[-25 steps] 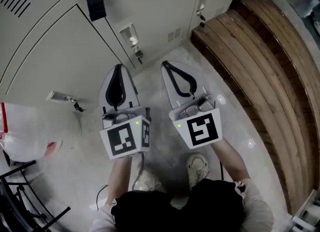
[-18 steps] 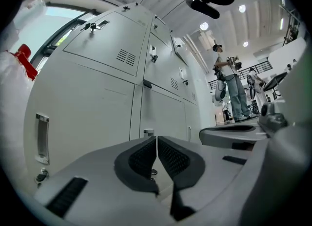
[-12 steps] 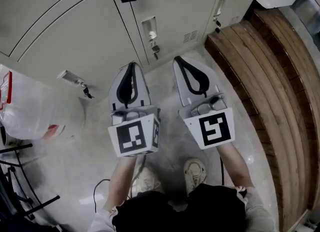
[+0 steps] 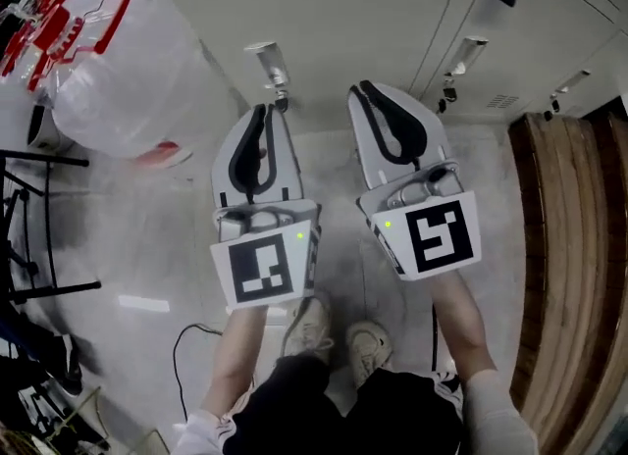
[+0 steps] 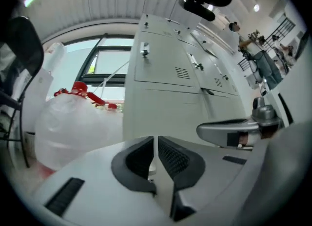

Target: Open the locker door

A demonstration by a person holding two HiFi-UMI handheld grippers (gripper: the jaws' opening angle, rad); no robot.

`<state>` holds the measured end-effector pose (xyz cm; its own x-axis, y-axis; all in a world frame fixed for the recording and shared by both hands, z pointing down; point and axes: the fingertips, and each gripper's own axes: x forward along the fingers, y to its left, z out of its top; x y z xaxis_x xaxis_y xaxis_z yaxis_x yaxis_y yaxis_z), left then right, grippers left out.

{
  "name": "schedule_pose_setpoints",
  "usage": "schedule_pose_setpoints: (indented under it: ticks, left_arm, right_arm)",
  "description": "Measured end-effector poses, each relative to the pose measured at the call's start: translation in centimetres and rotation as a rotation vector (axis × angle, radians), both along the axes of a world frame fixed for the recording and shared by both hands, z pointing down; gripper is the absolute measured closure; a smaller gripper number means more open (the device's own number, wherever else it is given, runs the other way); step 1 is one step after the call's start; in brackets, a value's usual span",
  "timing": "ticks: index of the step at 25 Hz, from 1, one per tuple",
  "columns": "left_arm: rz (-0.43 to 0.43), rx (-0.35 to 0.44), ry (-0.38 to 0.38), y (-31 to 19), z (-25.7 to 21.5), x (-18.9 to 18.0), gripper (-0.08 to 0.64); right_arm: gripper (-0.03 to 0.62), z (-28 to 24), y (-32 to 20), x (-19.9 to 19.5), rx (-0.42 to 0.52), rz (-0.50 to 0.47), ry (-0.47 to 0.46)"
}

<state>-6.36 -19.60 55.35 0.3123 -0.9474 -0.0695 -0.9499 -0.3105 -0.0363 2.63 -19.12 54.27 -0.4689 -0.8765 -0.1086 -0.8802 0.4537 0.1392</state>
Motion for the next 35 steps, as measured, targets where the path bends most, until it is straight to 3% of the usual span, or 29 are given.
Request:
schedule_pose_setpoints:
  ticks: [3, 7, 13, 20, 24, 27, 30, 32, 35]
  left_arm:
    - [-0.078, 0.023, 0.026, -0.4, -0.6, -4.5, 0.538]
    - [-0.134, 0.065, -0.002, 0.0, -1.6, -8.2, 0.535]
    - [-0.110, -0.050, -0.034, -0.6, 1.8, -9.8, 0.454]
    - [-0.149, -0.114, 0.067, -2.1, 2.8, -10.4, 0.454]
    - [-0.152, -0.122, 0.084, -1.8, 2.9, -11.0, 0.455]
    - [-0.112, -0.116, 0.084, -1.5, 2.7, -10.6, 0.456]
    - [0.005, -0.111, 0.109, -0.4, 2.1, -9.0, 0.456]
    - [0.064, -0.099, 0.121, 0.1, 1.9, -8.1, 0.455]
    - [0.166, -0.079, 0.117, 0.2, 2.1, -6.6, 0.454]
  right_arm:
    - [0.513, 1.5, -1.8, -5.5, -0.064, -0.117, 0.037]
    - [0.405, 4.0, -4.8, -10.0, -0.134, -0.149, 0.043]
    - [0.399, 5.6, -7.9, -11.5, -0.174, -0.132, 0.085]
    - [0.403, 6.2, -9.0, -11.8, -0.209, -0.154, 0.073]
    - [0.448, 6.0, -8.6, -11.6, -0.241, -0.187, 0.038]
    - [0.468, 5.9, -7.9, -11.3, -0.243, -0.187, 0.031]
    - [0.481, 5.9, -6.9, -10.8, -0.240, -0.161, 0.028]
    - [0.552, 5.8, -6.2, -10.3, -0.238, -0.141, 0.002]
    - [0.552, 5.9, -4.5, -10.3, -0.247, -0.185, -0.001]
